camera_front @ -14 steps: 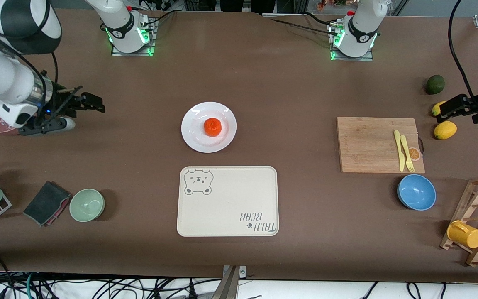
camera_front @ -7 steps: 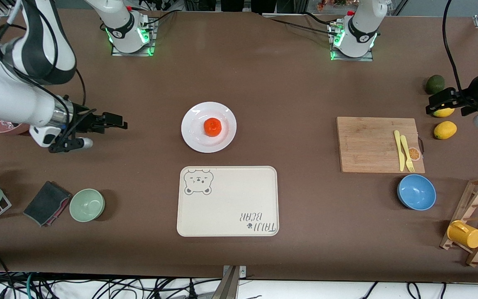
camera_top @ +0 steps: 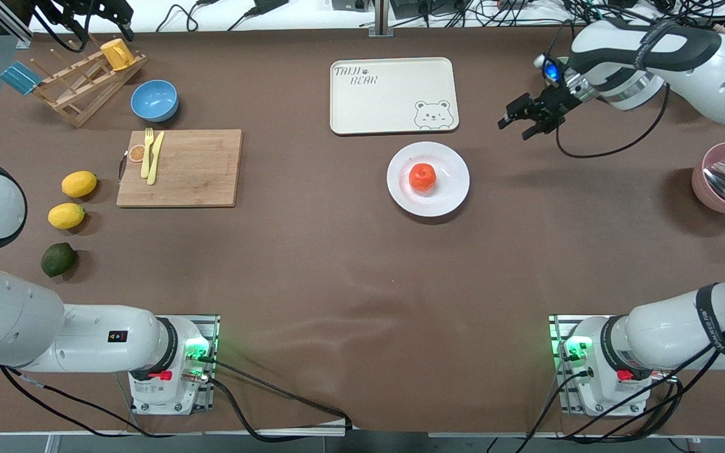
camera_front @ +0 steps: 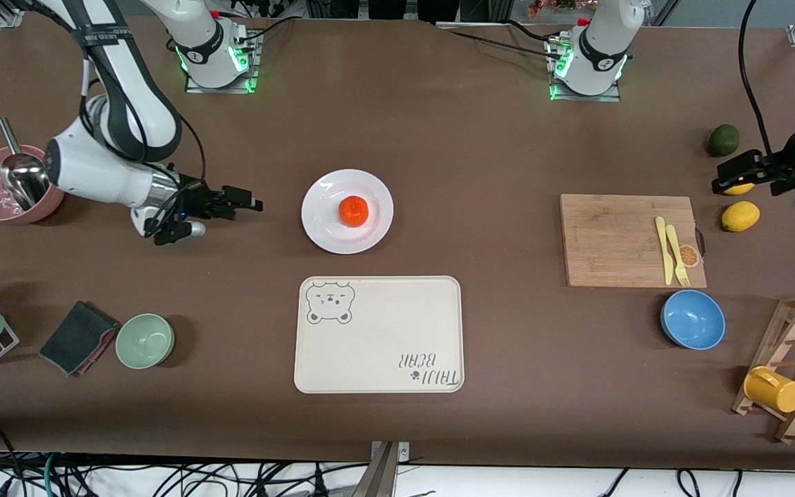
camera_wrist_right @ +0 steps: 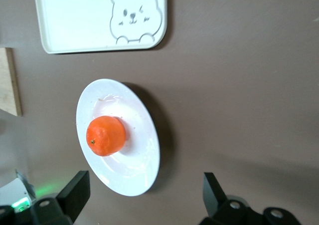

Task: Place orange and plate with both arms
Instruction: 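Move the right gripper to the plate rim and grip it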

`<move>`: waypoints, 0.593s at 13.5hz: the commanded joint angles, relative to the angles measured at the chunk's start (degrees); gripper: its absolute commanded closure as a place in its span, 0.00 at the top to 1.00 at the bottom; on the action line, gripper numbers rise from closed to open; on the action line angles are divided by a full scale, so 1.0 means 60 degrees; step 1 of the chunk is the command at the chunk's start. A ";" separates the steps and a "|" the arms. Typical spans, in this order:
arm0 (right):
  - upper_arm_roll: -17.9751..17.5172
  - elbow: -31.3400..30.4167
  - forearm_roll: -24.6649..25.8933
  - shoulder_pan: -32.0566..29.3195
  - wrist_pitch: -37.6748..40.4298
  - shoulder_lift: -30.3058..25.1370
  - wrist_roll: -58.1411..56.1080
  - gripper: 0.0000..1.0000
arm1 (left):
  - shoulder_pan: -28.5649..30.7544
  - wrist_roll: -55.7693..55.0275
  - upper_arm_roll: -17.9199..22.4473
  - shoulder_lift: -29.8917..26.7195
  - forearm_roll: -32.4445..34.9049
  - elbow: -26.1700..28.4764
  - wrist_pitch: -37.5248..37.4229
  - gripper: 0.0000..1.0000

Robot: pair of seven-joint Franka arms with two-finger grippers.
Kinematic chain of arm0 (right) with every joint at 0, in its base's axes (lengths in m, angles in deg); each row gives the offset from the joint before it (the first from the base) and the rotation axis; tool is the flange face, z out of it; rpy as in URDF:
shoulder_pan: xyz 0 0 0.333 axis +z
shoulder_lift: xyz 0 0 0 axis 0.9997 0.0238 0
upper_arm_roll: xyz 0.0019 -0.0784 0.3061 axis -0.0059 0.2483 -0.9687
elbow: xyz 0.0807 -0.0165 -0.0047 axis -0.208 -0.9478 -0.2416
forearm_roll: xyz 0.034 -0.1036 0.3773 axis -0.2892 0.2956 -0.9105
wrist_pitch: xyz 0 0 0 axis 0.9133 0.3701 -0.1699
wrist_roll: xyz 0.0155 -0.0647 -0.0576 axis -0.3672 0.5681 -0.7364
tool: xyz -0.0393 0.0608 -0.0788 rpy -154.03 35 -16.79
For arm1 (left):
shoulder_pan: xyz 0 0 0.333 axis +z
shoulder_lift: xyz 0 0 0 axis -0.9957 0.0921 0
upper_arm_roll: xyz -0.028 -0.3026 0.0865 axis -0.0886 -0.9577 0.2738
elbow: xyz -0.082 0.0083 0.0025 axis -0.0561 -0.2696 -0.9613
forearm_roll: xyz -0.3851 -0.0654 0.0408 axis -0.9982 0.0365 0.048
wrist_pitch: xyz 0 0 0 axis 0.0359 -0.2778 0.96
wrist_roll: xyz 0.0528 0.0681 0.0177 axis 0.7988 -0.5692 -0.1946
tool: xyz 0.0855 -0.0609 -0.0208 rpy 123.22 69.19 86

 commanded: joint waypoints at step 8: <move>-0.1030 -0.0715 -0.4474 -0.0050 -0.1566 0.1629 -0.4582 1.00 | 0.0032 0.0152 -0.0022 -0.0016 0.0102 -0.0117 0.0108 1.00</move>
